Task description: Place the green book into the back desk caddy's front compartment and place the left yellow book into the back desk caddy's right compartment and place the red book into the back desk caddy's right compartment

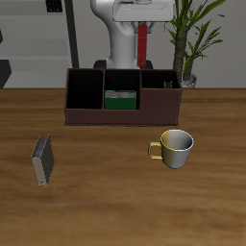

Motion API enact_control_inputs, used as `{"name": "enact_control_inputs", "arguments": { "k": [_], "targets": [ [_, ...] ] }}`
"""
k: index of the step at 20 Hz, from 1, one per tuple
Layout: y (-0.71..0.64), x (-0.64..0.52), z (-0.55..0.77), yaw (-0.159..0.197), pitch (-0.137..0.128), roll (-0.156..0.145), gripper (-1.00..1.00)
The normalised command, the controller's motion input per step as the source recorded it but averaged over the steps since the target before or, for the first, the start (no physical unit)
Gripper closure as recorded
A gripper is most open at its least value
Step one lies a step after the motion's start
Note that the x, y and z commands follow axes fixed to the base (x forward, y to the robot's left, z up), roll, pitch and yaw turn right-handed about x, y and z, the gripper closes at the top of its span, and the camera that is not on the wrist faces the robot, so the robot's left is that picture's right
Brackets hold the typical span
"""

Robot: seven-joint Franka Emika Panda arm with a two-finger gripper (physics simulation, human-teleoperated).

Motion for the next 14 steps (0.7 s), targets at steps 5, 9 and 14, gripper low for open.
{"name": "enact_control_inputs", "arguments": {
  "k": [5, 9, 14],
  "targets": [
    [0.17, 0.03, -0.05, 0.02, 0.023, 0.025, 1.0],
    [0.09, 0.06, 0.03, 0.025, -0.006, 0.015, 1.0],
    [0.05, 0.19, 0.0, -0.021, 0.026, -0.014, 1.0]
  ]
}}
